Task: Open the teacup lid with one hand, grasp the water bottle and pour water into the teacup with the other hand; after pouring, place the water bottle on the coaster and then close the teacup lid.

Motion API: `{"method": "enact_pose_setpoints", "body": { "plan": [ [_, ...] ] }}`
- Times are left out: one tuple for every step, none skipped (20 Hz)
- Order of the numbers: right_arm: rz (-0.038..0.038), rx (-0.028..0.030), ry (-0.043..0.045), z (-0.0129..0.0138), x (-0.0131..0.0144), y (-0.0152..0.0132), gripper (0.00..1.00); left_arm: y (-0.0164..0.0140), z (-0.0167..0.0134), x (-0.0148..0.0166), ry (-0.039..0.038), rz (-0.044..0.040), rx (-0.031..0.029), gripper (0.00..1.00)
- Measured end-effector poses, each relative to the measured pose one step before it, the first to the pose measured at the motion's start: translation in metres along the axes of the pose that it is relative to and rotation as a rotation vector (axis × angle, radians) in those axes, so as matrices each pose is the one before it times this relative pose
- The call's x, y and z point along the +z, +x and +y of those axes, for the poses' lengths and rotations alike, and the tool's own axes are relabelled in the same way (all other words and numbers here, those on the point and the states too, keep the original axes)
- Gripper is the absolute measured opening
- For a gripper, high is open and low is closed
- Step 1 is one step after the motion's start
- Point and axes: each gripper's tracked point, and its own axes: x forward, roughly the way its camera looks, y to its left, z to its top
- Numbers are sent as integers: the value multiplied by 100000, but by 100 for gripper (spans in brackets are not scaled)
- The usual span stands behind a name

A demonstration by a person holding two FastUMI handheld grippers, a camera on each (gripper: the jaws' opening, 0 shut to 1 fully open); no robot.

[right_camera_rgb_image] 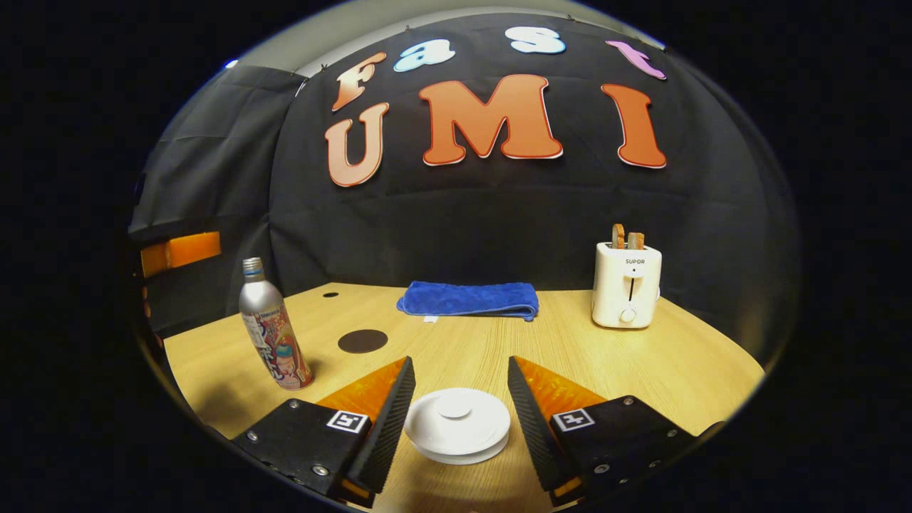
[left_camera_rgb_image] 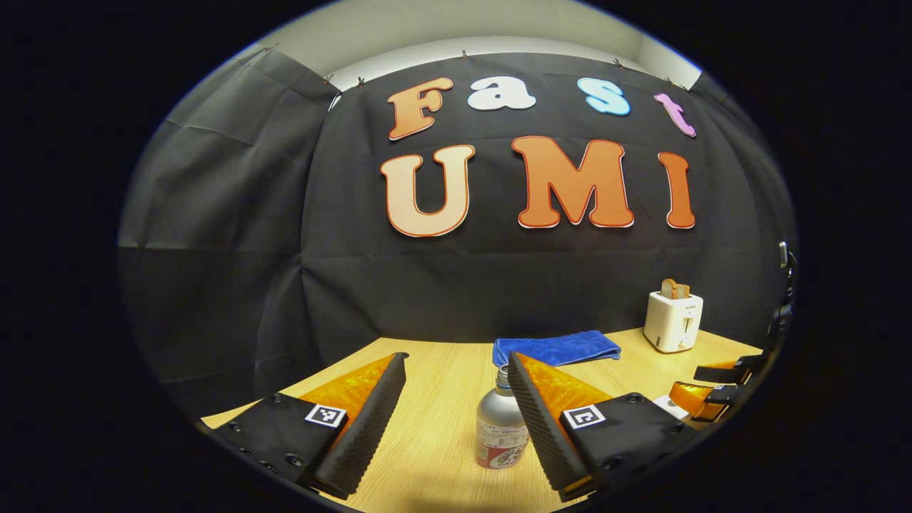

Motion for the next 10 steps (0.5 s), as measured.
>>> {"method": "enact_pose_setpoints", "body": {
  "plan": [
    [864, 833, -331, 243, -218, 227, 75, 38, -91, -169, 93, 484, -45, 95],
    [1128, 773, -165, 148, -336, 67, 74, 35, -159, -151, 10, 545, -248, 95],
    [1074, 385, -437, 17, -444, 111, 74, 88, -137, -112, 6, 413, -228, 95],
    [924, 356, -663, 40, -264, 129, 74, 100, -60, -122, 257, 223, -68, 95],
    [184, -467, -626, -48, -198, 192, 74, 96, 25, 44, 269, 45, 131, 95],
    [-354, -634, -326, -235, 9, 153, 73, 46, -102, -20, 159, -55, -172, 96],
    [298, 44, 41, 7, -156, 164, 64, 61, -85, 2, -54, -64, -199, 96],
    [825, 784, 349, 141, -204, 107, 63, 114, -131, -172, -65, 322, -252, 96],
    [854, 470, 329, 51, -290, 277, 61, 59, -64, -78, 165, 364, -13, 96],
    [620, 80, -42, 82, -144, 99, 61, 62, -10, -189, 345, 369, 128, 96]
  ]
}}
